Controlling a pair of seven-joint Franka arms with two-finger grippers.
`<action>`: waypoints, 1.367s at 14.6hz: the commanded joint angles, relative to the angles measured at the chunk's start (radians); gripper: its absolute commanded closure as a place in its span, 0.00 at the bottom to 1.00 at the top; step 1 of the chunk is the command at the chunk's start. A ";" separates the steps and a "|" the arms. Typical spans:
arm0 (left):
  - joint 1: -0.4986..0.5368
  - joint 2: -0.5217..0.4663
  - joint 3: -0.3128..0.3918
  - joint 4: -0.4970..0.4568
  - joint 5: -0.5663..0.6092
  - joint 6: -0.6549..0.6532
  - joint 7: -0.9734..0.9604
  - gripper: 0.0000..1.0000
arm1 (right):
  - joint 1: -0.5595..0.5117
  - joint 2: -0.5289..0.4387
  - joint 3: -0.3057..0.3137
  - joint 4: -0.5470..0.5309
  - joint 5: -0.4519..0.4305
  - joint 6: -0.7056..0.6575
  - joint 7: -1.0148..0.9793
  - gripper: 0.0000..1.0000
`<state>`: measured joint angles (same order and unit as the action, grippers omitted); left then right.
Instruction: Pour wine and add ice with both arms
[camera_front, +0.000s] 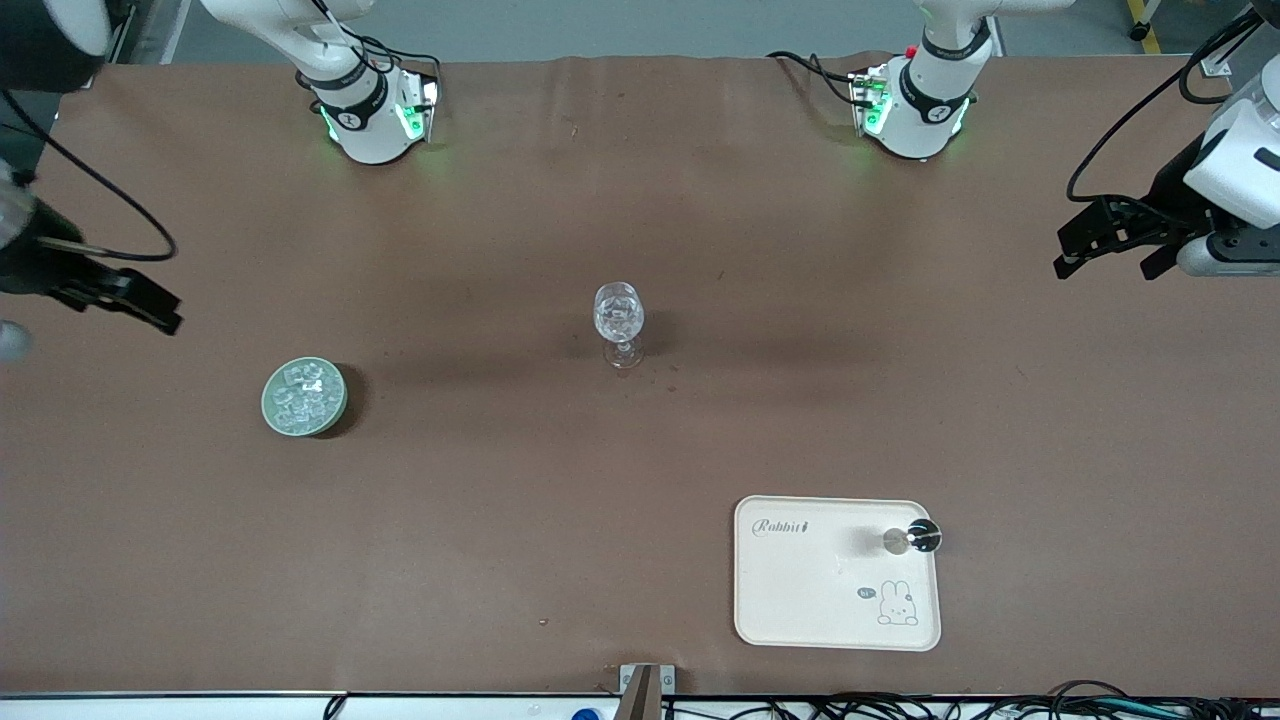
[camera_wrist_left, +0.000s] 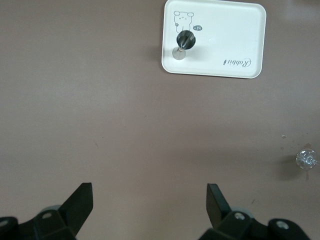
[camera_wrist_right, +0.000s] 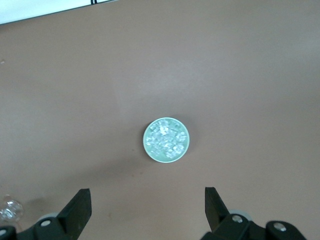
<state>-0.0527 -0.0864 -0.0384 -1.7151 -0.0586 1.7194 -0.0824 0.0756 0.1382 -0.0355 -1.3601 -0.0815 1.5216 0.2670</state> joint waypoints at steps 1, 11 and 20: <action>-0.006 0.019 0.000 0.003 0.022 0.005 -0.011 0.00 | 0.004 -0.083 -0.044 -0.095 0.025 0.018 -0.077 0.00; 0.001 0.016 -0.044 -0.001 0.091 0.009 -0.106 0.00 | -0.085 -0.100 -0.054 -0.111 0.077 0.026 -0.172 0.00; 0.001 0.017 -0.038 0.025 0.043 -0.006 -0.077 0.00 | -0.080 -0.100 -0.055 -0.116 0.123 0.048 -0.172 0.00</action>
<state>-0.0525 -0.0582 -0.0798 -1.6992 -0.0030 1.7266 -0.1733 0.0063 0.0703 -0.0978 -1.4362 0.0043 1.5517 0.1021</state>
